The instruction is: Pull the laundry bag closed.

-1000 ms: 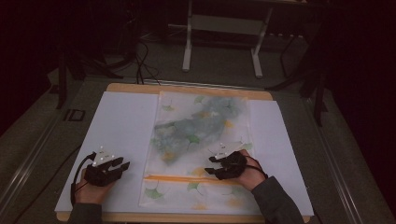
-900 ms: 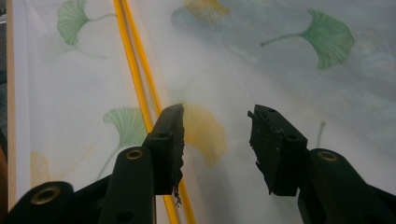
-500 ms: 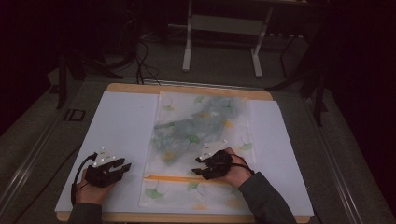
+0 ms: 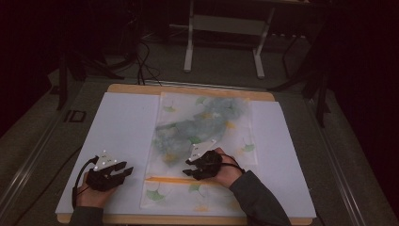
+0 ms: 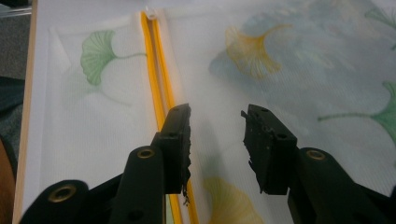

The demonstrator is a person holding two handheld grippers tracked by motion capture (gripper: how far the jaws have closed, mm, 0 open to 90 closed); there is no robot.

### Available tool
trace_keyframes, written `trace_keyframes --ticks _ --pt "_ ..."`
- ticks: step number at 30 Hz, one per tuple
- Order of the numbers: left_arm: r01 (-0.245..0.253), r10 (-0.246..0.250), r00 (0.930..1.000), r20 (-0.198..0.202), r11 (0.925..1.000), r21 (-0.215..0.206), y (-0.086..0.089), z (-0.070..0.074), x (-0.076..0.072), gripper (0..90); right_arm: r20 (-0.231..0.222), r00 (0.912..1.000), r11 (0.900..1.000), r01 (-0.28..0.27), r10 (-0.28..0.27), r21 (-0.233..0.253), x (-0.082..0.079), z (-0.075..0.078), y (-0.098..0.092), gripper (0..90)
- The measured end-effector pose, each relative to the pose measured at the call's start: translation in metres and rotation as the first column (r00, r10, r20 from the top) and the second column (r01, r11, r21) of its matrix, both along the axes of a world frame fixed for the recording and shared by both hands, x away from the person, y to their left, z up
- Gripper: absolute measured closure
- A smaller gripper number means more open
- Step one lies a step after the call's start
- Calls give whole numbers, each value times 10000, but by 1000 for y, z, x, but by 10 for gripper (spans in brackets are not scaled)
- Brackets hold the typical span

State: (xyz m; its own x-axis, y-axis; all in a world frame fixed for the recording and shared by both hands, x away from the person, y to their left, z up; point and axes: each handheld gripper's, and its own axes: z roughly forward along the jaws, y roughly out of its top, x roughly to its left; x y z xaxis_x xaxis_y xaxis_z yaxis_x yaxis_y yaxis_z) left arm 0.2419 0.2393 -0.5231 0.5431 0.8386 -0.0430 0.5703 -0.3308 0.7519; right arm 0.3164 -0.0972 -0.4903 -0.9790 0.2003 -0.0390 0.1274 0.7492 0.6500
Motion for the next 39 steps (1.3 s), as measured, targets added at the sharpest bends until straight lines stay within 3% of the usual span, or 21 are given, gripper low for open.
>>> trace_keyframes --ticks 22,36,39 --pt "135 -144 9997 -172 9986 -509 8 1 1 617 -81 9979 9979 -641 641 -2 -2 -12 45 592" --pt "235 -244 9995 -213 9988 -438 10 -1 -3 608 -204 9963 9964 -836 838 106 0 -17 69 574" --pt "235 -244 9995 -207 9988 -427 10 -1 -3 608 -219 9951 9952 -960 964 204 0 -18 75 606"
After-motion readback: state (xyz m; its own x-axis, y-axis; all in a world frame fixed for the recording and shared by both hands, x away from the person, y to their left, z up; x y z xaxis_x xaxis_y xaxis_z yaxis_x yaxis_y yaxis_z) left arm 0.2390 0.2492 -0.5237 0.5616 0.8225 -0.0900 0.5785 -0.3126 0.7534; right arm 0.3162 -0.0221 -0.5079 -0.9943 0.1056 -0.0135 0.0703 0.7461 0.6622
